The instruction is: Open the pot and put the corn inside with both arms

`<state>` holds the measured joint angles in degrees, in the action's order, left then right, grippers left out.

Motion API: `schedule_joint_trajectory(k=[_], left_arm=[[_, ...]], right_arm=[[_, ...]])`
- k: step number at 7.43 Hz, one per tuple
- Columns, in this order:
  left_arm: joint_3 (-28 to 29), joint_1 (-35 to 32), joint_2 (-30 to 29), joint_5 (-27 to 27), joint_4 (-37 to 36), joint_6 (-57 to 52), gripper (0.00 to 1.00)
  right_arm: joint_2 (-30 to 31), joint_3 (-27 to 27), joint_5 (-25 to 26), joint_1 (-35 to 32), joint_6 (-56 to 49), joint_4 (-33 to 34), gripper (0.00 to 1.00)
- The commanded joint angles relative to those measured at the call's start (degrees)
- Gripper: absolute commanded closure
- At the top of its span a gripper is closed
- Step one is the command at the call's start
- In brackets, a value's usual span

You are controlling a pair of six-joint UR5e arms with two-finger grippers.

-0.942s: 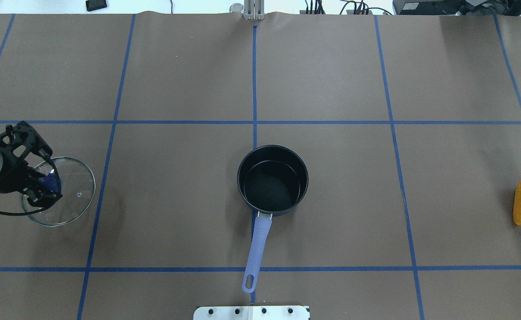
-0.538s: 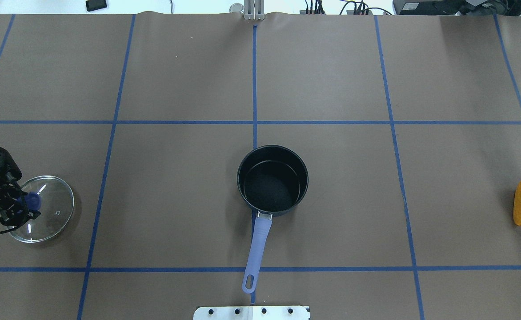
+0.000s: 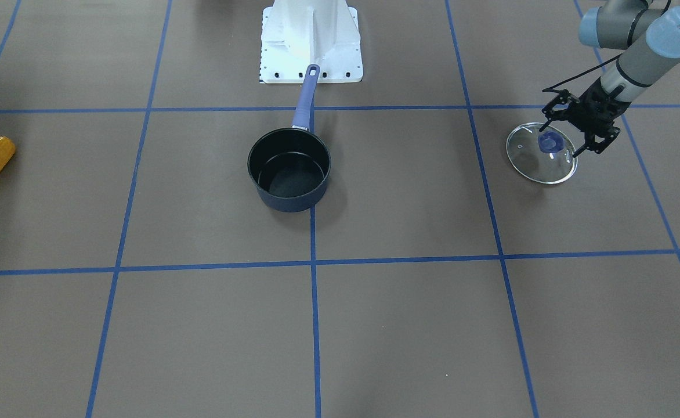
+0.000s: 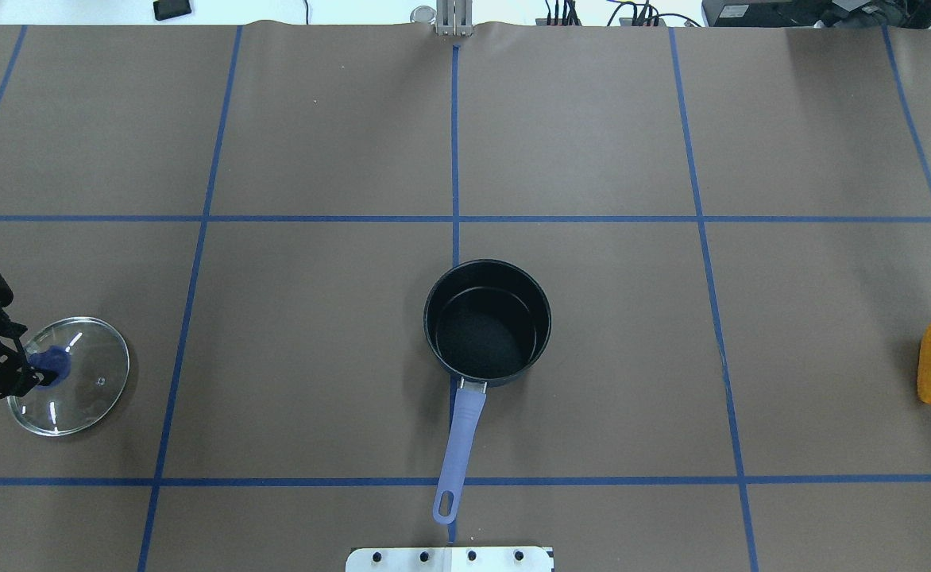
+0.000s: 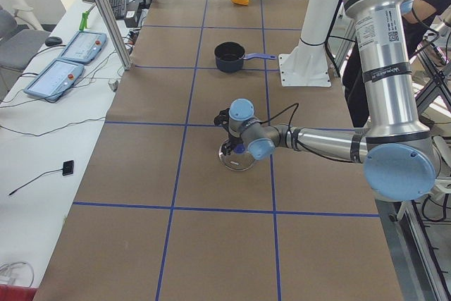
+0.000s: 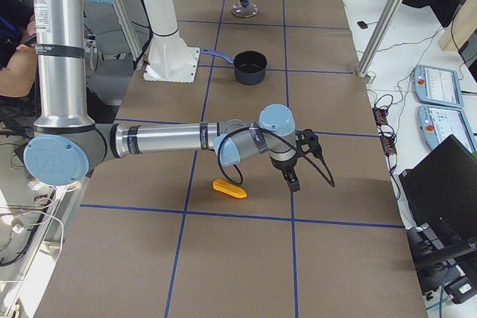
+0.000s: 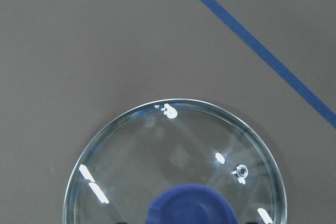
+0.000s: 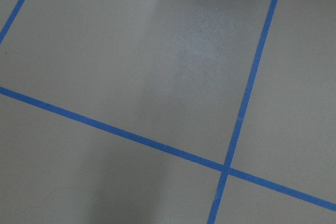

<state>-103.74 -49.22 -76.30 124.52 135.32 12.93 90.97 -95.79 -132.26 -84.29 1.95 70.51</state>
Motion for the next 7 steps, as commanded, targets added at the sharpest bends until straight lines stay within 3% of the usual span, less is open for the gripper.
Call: schedule_joint_trajectory(k=[1,3,4,5,6,7], left_arm=[[-0.1,-9.7,-3.4,2.2,-7.2,0.3,0.01],[-1.8,-21.5,-7.3,2.0,-23.4,-0.7,0.01],[-2.6,-25.5,-7.4,3.6,-29.1,-7.0,0.01],[-2.6,-32.0,-7.4,8.0,-36.6,-18.0,0.01],[-2.5,-39.3,-7.9,12.5,-45.4,-20.7,0.01],[-2.3,-42.0,-7.5,14.0,-49.2,-21.1,0.01]], right_arm=[[0.0,-0.1,0.0,0.0,0.1,0.1,0.00],[0.0,-0.1,-0.4,0.1,0.2,0.1,0.00],[0.0,-0.1,-1.0,0.2,0.2,0.1,0.00],[0.0,-0.2,-1.0,0.2,0.2,0.1,0.00],[-0.1,-0.3,-1.0,0.2,0.9,0.0,0.00],[-0.2,-0.6,-1.3,0.4,3.4,-0.2,0.00]])
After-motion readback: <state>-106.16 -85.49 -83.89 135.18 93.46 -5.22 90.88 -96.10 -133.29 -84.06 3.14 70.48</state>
